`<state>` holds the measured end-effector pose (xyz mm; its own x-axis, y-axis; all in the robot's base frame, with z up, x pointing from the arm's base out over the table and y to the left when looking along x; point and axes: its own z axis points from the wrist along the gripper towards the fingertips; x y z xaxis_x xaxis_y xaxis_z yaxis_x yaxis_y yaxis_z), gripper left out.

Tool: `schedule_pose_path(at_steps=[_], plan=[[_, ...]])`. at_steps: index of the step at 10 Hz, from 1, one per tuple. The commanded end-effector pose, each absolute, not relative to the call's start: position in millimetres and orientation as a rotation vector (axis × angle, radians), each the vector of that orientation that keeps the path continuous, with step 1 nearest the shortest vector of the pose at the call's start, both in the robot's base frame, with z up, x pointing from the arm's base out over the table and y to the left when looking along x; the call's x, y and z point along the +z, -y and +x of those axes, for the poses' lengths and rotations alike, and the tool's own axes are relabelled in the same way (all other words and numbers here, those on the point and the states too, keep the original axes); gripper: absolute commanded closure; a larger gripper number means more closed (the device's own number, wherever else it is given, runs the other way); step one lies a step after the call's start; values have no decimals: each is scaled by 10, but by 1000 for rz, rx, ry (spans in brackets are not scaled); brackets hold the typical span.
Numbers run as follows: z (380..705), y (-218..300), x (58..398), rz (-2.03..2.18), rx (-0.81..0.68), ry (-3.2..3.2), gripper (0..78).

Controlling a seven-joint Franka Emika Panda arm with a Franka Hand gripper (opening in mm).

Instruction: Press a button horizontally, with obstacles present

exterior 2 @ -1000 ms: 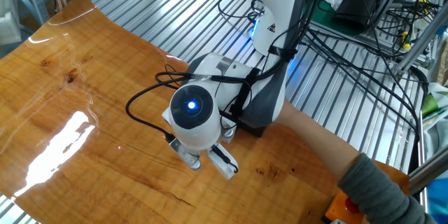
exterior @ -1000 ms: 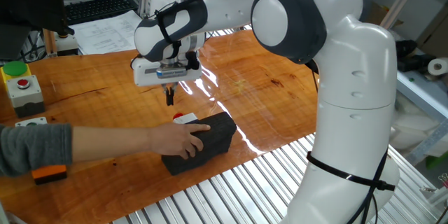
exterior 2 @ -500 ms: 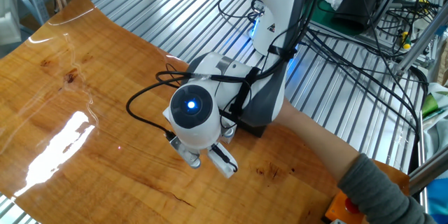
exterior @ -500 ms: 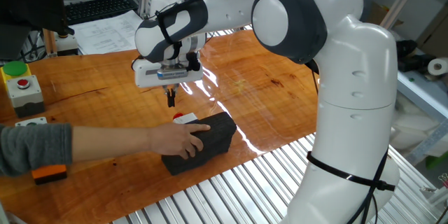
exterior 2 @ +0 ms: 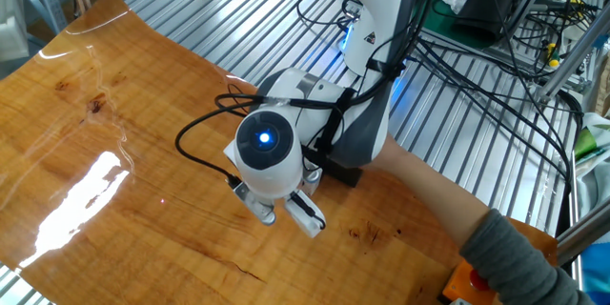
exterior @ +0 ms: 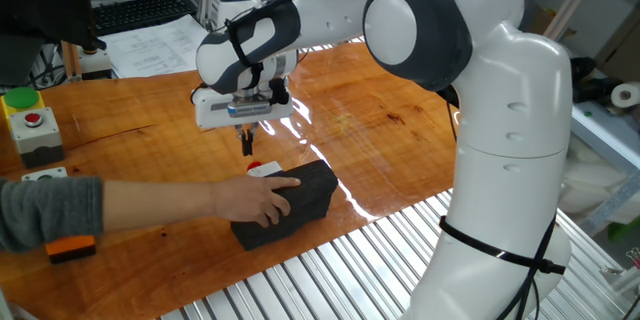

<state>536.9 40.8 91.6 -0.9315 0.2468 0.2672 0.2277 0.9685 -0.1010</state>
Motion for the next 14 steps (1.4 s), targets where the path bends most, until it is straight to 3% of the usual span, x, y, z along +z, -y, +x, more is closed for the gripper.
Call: schedule_pose_path(at_steps=[1,14], plan=[[5359,-398,910,-355,100,2839,776],[5211,-395,847,-332,96,2818,776]])
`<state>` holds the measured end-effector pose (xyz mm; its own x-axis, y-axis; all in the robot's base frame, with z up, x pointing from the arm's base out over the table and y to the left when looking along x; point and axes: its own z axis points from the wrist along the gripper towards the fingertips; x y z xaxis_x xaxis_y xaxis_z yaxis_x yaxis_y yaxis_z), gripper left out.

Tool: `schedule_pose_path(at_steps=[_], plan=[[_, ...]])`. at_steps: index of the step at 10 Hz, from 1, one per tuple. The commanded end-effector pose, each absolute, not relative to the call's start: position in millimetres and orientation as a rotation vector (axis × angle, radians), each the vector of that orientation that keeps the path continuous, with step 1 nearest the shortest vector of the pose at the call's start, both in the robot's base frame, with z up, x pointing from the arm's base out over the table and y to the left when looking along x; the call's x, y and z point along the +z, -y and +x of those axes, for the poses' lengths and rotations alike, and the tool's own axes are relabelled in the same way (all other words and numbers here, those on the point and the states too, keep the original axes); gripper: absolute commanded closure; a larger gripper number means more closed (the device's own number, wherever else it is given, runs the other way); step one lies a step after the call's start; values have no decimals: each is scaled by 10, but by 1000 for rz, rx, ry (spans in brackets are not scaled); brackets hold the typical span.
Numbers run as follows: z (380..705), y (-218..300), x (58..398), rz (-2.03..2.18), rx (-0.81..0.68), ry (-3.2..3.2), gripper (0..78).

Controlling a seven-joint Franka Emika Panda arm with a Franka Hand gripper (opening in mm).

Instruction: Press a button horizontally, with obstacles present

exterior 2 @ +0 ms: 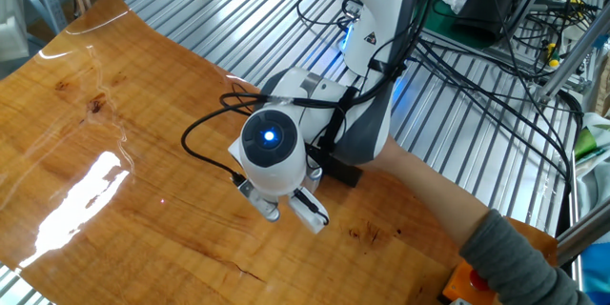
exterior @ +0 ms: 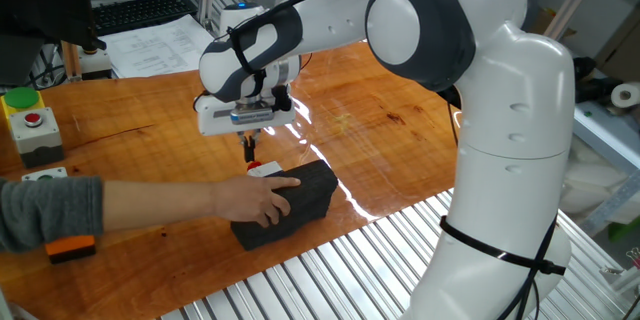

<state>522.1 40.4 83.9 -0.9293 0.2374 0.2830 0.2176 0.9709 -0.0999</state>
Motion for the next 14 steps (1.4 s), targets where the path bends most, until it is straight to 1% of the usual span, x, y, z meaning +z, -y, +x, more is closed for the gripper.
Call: schedule_pose_path(at_steps=[1,10,14], plan=[[5195,-391,846,-333,95,2813,776],[4928,-417,897,-358,96,2797,776],[4999,-485,931,-353,98,2820,776]])
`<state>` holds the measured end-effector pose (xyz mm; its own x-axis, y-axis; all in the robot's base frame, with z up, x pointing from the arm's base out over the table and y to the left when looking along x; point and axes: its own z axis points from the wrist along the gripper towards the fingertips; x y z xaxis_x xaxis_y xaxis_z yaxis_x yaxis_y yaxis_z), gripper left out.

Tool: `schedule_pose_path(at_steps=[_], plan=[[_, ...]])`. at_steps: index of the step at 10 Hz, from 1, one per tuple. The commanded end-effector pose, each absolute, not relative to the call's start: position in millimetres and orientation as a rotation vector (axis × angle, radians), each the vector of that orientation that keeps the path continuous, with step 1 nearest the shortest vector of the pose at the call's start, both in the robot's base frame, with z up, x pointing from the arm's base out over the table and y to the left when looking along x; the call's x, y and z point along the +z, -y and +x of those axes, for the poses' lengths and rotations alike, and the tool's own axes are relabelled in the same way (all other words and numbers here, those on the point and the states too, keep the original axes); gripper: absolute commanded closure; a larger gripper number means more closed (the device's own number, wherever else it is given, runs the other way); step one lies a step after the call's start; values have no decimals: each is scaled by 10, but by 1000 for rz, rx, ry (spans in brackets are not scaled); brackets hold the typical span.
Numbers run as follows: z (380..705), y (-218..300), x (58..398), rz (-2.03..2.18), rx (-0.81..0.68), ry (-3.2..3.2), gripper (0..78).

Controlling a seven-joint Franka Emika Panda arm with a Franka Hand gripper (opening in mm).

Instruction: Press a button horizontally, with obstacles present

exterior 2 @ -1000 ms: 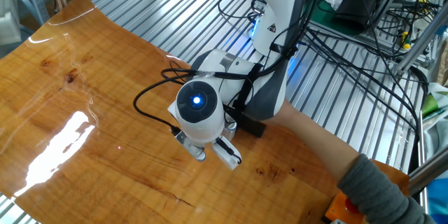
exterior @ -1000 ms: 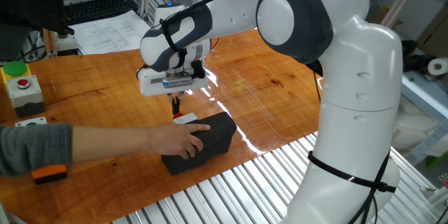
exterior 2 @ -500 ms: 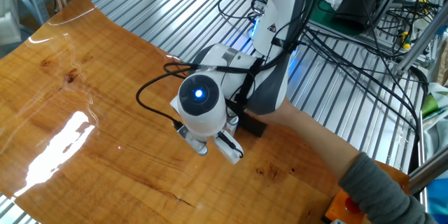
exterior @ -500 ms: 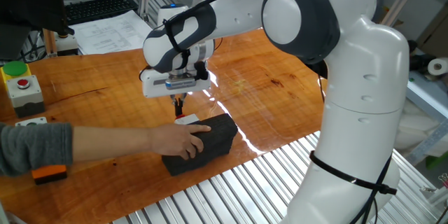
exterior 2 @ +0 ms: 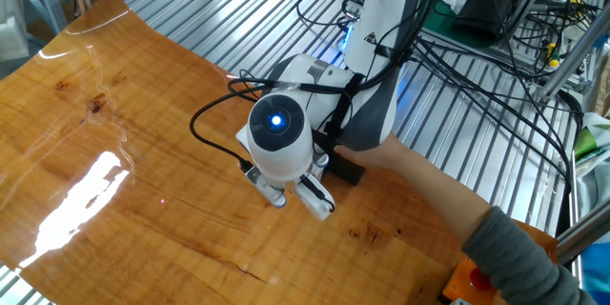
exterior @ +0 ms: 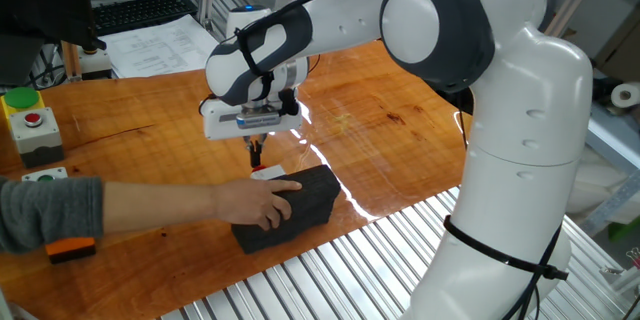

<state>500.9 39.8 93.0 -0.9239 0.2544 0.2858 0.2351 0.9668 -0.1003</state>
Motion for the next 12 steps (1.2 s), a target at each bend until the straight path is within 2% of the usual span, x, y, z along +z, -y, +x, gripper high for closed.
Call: schedule_pose_path(at_steps=[1,4,7,12], plan=[[5074,-526,952,-348,104,2834,776],[5201,-590,1021,-340,99,2878,776],[5414,-671,1302,-327,93,2917,776],[5498,-655,1626,-319,76,3052,776]])
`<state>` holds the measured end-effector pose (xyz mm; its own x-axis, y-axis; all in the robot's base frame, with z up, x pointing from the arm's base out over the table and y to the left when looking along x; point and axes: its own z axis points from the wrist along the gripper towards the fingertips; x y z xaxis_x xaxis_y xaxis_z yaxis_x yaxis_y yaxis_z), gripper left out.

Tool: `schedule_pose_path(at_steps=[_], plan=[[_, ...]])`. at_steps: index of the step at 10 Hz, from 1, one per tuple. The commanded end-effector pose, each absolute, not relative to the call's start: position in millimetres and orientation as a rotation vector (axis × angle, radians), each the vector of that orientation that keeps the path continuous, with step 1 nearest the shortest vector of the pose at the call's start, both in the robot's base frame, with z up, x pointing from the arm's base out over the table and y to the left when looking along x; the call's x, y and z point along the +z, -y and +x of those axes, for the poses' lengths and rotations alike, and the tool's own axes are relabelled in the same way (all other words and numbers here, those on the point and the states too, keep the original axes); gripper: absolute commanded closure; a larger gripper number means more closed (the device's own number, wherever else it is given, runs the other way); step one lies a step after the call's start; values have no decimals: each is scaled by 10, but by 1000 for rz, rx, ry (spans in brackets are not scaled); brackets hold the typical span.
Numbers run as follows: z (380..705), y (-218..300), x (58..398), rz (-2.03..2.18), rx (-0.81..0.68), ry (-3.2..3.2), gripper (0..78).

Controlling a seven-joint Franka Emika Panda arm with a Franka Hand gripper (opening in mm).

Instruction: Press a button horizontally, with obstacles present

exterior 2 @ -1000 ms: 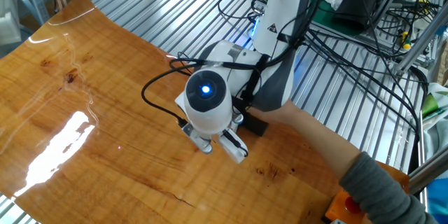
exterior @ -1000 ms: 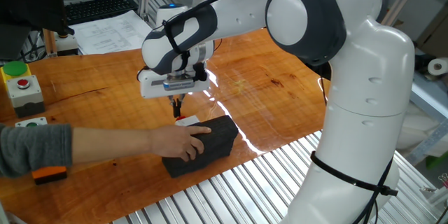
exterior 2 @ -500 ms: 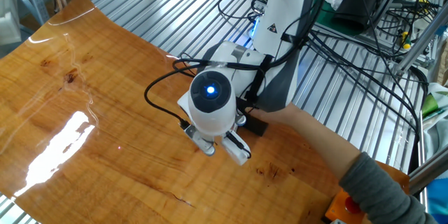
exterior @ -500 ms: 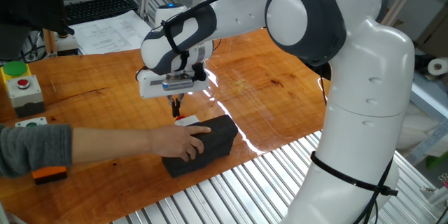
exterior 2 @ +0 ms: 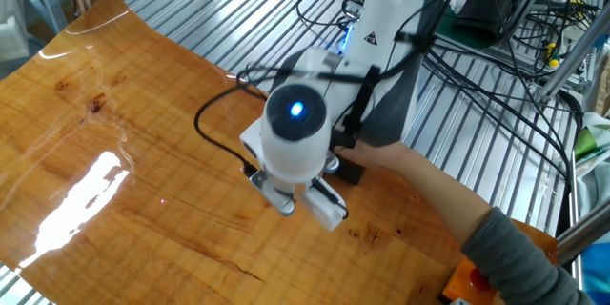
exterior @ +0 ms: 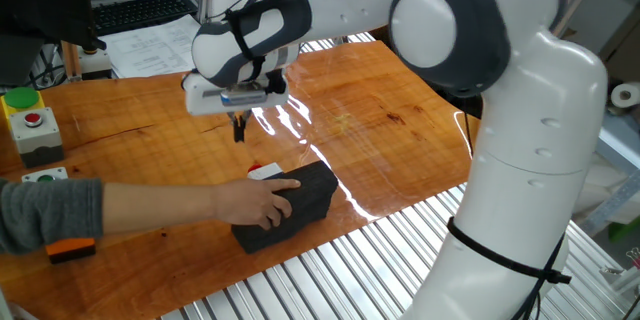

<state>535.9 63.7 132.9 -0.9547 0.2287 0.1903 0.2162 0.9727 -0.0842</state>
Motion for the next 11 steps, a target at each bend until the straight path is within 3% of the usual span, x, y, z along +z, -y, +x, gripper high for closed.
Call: schedule_pose_path(at_steps=[1,4,11], plan=[[5545,-603,1758,-313,65,3095,776],[5619,-493,1974,-308,56,3161,776],[5714,-332,2136,-294,29,3275,776]])
